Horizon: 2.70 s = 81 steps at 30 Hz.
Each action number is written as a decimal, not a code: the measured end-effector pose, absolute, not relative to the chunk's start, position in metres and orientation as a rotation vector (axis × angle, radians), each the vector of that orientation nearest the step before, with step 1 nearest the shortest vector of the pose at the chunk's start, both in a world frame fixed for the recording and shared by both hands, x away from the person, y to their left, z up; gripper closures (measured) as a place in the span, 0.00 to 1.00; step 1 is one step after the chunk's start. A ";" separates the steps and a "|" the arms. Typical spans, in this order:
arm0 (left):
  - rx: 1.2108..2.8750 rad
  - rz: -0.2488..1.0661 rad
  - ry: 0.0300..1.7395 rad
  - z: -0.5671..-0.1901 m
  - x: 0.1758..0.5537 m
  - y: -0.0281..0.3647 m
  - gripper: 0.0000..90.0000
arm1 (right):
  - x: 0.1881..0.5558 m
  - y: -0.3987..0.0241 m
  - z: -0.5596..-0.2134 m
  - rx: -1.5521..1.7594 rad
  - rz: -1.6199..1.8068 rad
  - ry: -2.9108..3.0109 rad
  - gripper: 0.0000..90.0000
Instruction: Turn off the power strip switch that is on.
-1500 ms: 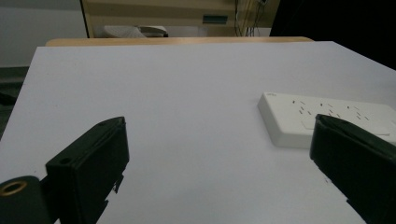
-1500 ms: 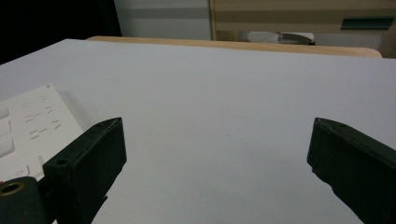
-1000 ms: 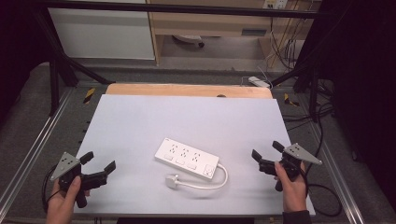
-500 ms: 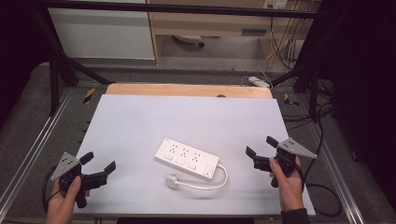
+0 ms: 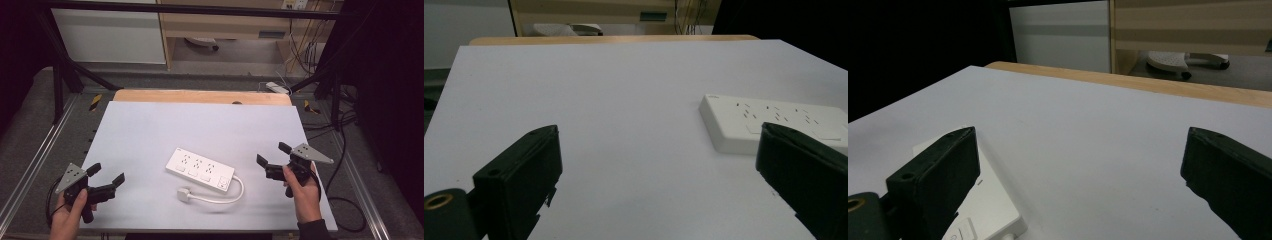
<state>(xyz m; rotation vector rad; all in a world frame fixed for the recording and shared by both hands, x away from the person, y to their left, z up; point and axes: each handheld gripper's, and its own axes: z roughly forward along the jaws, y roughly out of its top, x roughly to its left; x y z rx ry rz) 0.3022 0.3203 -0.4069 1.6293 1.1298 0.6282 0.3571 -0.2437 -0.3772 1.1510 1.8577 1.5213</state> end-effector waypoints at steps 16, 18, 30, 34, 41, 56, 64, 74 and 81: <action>1.633 0.624 1.128 -0.407 0.302 0.320 0.05 | 0.367 -0.224 -0.367 1.157 1.517 1.888 0.02; 1.633 0.623 1.129 -0.407 0.302 0.320 0.05 | 0.368 -0.221 -0.366 1.155 1.516 1.894 0.02; 1.641 0.622 1.125 -0.407 0.302 0.320 0.05 | 0.373 -0.199 -0.360 1.115 1.526 1.937 0.03; 1.641 0.622 1.125 -0.407 0.302 0.320 0.05 | 0.375 -0.191 -0.359 1.104 1.528 1.948 0.04; 1.642 0.621 1.125 -0.407 0.302 0.320 0.05 | 0.379 -0.178 -0.356 1.082 1.535 1.970 0.05; 1.645 0.620 1.122 -0.407 0.302 0.320 0.05 | 0.381 -0.157 -0.355 1.048 1.553 2.005 0.07; 1.653 0.626 1.121 -0.408 0.302 0.319 0.05 | 0.383 -0.144 -0.355 1.032 1.566 2.009 0.12; 1.652 0.627 1.118 -0.408 0.302 0.319 0.05 | 0.389 -0.132 -0.351 1.026 1.562 1.995 0.23; 1.661 0.631 1.115 -0.408 0.301 0.318 0.05 | 0.391 -0.122 -0.347 0.998 1.565 2.003 0.29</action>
